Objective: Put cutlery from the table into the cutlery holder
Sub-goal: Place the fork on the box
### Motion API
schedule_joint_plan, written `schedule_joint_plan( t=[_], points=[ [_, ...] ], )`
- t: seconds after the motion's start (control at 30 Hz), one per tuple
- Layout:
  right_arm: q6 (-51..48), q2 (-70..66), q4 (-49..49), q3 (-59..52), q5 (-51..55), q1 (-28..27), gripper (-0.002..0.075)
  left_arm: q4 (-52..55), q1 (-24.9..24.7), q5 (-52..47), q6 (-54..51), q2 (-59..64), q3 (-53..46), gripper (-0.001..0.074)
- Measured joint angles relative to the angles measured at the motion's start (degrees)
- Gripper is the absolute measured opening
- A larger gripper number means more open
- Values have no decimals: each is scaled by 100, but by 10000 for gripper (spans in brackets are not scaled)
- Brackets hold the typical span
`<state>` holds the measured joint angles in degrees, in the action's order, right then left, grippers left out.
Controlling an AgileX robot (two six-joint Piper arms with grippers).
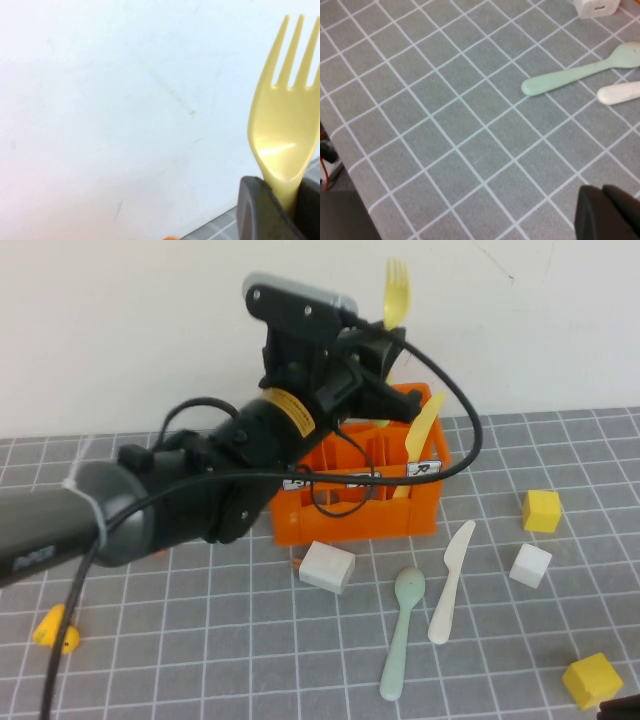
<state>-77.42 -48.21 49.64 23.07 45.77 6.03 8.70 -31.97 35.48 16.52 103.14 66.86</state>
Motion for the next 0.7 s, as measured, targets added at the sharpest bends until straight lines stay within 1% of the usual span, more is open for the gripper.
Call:
schedule_joint_plan(
  t=[0.2,0.3,0.53,0.6,0.7],
  points=[
    [0,0,-62,0,72,0,-3,-743,23,176,-604,373,0,99],
    [0,0,-107,0,72,0,-3,-870,61,162,-712,507,0,99],
    [-25,0,-118,0,72,0,-3,-927,73,-292,-723,729,0,104],
    [-65,0,-116,0,72,0,-3,-915,73,-319,-747,729,0,132],
    [-99,0,-116,0,72,0,-3,-925,94,-309,-871,729,0,213]
  ],
)
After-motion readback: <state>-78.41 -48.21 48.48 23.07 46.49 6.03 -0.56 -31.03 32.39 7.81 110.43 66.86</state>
